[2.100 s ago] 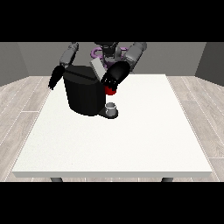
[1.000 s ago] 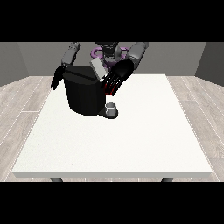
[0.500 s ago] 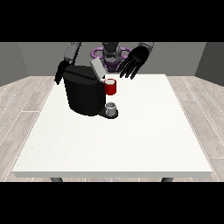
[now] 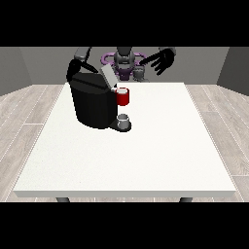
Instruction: Insert the coffee pod into the coffee machine and close the lid
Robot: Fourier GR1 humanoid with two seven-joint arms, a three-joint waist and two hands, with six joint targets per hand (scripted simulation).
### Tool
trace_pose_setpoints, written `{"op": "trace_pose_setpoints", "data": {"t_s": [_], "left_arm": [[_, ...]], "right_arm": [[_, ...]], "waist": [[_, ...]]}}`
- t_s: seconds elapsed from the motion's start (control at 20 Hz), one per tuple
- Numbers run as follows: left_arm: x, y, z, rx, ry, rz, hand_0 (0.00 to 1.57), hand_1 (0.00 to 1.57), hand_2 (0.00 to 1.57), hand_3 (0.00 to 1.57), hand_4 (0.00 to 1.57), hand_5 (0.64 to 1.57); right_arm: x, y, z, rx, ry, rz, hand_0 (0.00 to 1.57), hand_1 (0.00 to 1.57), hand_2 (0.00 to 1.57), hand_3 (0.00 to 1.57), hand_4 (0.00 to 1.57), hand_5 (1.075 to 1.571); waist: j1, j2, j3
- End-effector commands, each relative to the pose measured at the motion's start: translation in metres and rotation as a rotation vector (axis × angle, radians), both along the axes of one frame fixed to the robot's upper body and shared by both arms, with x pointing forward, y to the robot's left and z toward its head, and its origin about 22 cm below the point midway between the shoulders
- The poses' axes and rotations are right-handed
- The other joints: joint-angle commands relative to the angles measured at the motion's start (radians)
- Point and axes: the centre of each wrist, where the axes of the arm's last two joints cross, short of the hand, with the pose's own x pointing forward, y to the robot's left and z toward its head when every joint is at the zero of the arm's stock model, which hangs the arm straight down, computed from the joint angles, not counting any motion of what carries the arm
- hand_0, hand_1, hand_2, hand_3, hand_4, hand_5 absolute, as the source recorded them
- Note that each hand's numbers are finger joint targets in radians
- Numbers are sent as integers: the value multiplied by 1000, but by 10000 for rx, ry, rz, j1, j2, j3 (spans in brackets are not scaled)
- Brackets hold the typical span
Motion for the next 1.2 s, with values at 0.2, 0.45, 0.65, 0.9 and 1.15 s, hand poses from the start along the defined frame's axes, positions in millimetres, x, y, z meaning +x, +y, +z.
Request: {"op": "trace_pose_setpoints", "data": {"t_s": [0.2,0.45,0.65,0.9,1.15], "left_arm": [[-59,16,-99,-2529,2101,621,0,0,0,0,393,1571],[-77,11,-118,-2826,3324,750,0,0,0,0,386,1571],[-83,-12,-118,-3123,3023,804,0,0,0,0,390,1571],[-90,-5,-106,-3156,2824,393,0,0,0,0,411,1571],[-84,-12,-84,-3340,2051,-65,0,0,0,0,391,1571]], "right_arm": [[7,15,25,955,-723,1350,0,0,0,0,0,1571],[8,-15,40,-180,-574,2101,0,0,0,0,154,1571],[34,0,65,-387,-703,2102,0,0,0,0,80,1571],[40,-37,66,207,-489,1206,0,0,0,0,0,1571],[68,-39,92,1081,-880,1040,0,0,0,0,83,1571]], "waist": [[1076,-1542,18],[1649,-2421,25],[1876,-2048,24],[2543,-1551,28],[2785,-595,28]]}}
